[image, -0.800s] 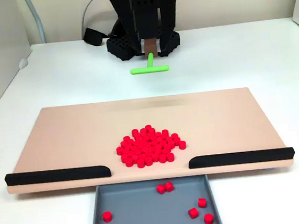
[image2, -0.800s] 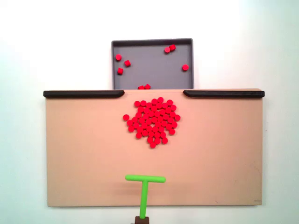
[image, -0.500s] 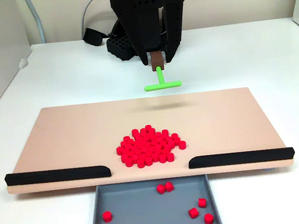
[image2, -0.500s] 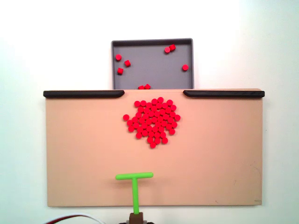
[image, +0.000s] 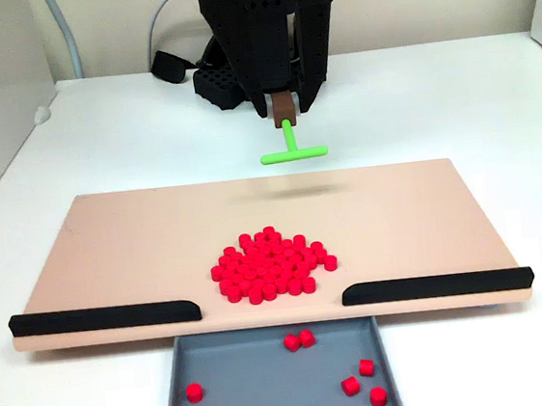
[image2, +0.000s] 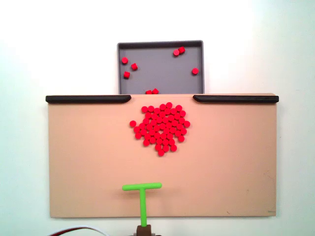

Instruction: Gather the bottom side granules

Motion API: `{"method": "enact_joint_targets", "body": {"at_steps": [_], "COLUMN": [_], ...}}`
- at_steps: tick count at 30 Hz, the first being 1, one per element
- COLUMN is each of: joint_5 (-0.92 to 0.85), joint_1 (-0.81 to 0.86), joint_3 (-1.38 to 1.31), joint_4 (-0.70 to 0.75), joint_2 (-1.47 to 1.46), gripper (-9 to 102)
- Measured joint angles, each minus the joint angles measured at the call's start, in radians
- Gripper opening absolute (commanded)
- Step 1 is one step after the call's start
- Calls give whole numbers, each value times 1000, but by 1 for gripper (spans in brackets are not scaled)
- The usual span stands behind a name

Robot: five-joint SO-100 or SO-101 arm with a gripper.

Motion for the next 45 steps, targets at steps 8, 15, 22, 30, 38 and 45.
{"method": "enact_joint_targets", "body": {"at_steps": [8, 15, 22, 30, 38, 45], "joint_5": [0, 0, 0, 0, 0, -12], "joint_1": [6, 9, 15, 15, 15, 15], "joint_3": [0, 0, 0, 0, 0, 0], "joint_4": [0, 0, 0, 0, 0, -3], "joint_2": [0, 0, 0, 0, -9, -25], "gripper": [0, 0, 0, 0, 0, 0]}}
